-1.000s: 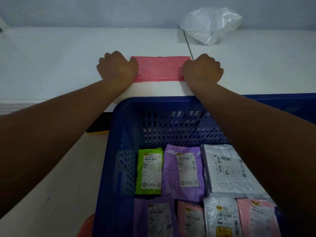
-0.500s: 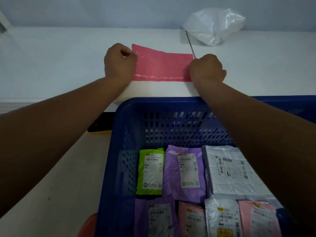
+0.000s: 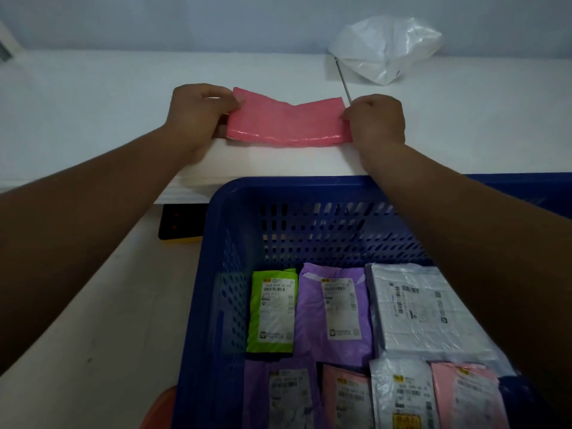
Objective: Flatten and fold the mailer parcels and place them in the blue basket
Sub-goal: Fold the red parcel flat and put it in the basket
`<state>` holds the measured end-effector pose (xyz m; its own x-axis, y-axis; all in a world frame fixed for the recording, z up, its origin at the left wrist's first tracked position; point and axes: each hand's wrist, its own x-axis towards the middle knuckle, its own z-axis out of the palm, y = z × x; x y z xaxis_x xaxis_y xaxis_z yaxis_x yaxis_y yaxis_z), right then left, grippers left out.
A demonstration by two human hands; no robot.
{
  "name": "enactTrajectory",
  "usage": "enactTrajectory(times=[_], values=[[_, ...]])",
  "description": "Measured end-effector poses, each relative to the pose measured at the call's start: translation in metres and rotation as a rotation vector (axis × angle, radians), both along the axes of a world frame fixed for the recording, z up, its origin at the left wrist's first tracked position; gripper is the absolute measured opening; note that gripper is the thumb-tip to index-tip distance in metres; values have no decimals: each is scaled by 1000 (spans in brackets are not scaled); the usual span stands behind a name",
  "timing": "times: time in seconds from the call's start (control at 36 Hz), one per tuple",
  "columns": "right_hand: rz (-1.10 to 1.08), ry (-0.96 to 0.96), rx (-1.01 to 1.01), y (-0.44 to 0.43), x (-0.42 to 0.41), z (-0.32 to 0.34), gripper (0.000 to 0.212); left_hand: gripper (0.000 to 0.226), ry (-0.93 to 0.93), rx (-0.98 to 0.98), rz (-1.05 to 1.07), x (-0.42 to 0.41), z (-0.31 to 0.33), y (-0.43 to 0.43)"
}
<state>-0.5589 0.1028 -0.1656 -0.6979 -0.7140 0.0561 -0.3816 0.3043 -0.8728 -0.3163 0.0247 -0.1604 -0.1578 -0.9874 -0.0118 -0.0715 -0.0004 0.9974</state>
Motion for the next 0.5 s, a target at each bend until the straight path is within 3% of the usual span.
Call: enactTrajectory(times=[0.11, 0.19, 0.28, 0.5], values=[[80, -72, 18, -2, -6, 4, 29, 36, 73, 122, -102, 11, 4, -7], [194, -99, 98, -4, -13, 10, 6, 37, 55, 180, -153, 17, 7, -9], [249, -257, 56, -2, -21, 17, 17, 34, 41, 208, -170, 17, 10, -9], [411, -405, 416, -3, -27, 34, 26, 32, 11, 302, -202, 19, 12, -15]])
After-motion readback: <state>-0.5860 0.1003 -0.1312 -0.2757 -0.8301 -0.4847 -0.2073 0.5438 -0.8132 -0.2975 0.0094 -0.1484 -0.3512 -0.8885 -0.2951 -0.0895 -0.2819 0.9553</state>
